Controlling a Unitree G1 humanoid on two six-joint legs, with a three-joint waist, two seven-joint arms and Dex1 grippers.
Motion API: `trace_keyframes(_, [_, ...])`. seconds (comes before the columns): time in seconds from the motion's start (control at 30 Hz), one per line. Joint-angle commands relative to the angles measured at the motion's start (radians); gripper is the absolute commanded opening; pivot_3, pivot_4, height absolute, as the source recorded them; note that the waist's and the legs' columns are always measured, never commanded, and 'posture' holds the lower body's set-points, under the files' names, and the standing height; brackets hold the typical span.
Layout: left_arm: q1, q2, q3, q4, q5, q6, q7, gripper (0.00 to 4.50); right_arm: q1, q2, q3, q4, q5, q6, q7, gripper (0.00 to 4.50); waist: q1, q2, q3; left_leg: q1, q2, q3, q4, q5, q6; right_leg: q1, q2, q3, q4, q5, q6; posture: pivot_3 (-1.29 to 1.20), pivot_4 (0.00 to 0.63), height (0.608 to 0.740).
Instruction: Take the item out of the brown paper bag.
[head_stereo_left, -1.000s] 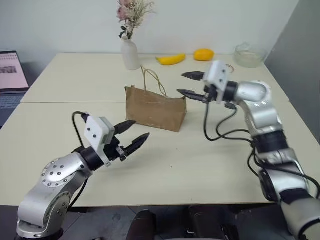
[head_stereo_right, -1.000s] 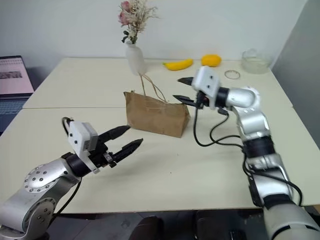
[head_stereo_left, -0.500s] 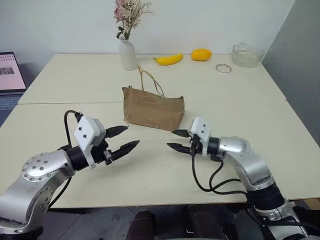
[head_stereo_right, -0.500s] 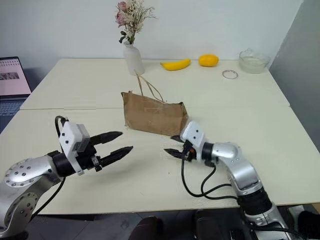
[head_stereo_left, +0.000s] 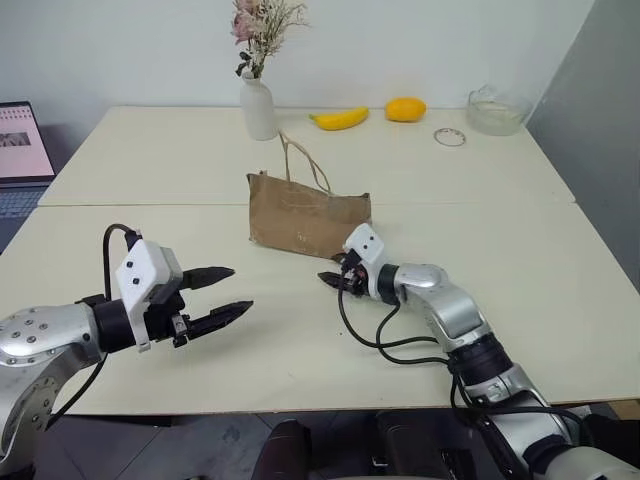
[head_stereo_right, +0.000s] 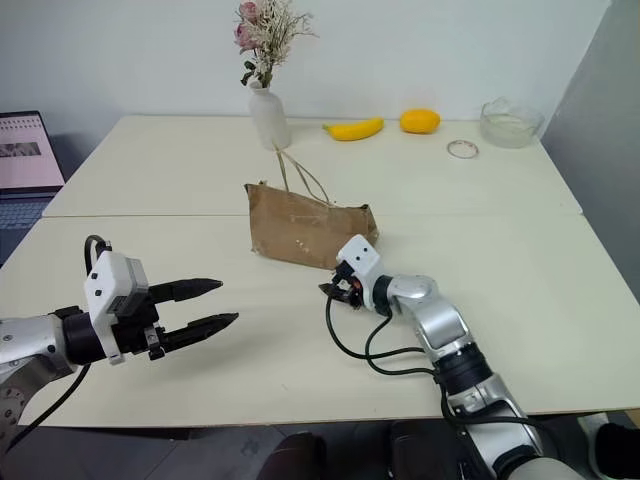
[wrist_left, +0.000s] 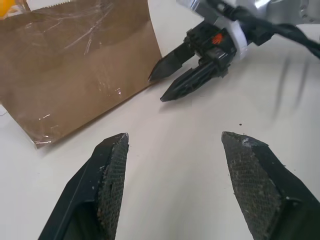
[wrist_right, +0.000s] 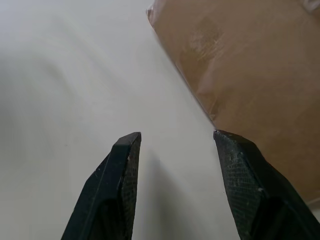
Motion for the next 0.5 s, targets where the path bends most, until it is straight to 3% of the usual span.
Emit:
trace_keyframes(0.03, [-0.006,-0.001,0.024,-0.04,-0.011,0.006,0.021,3.11,-0.073,0.018,-0.011,0.093,-0.034,-0.071,-0.029,2.39,0.0,0.0,0.0,0.0,0.0,0.0,0.0,0.0,0.0,0.0,0.0,0.0,0.0,0.0,0.0,0.0,0.15,0.74])
trace_keyframes(0.5, [-0.009,-0.026,-0.009,-0.064,0.001,0.01,0.056,3.11,-0.171,-0.001,-0.064,0.209,-0.047,-0.159,-0.027,2.39,0.0,0.0,0.0,0.0,0.0,0.0,0.0,0.0,0.0,0.0,0.0,0.0,0.001,0.0,0.0,0.0,0.15,0.74])
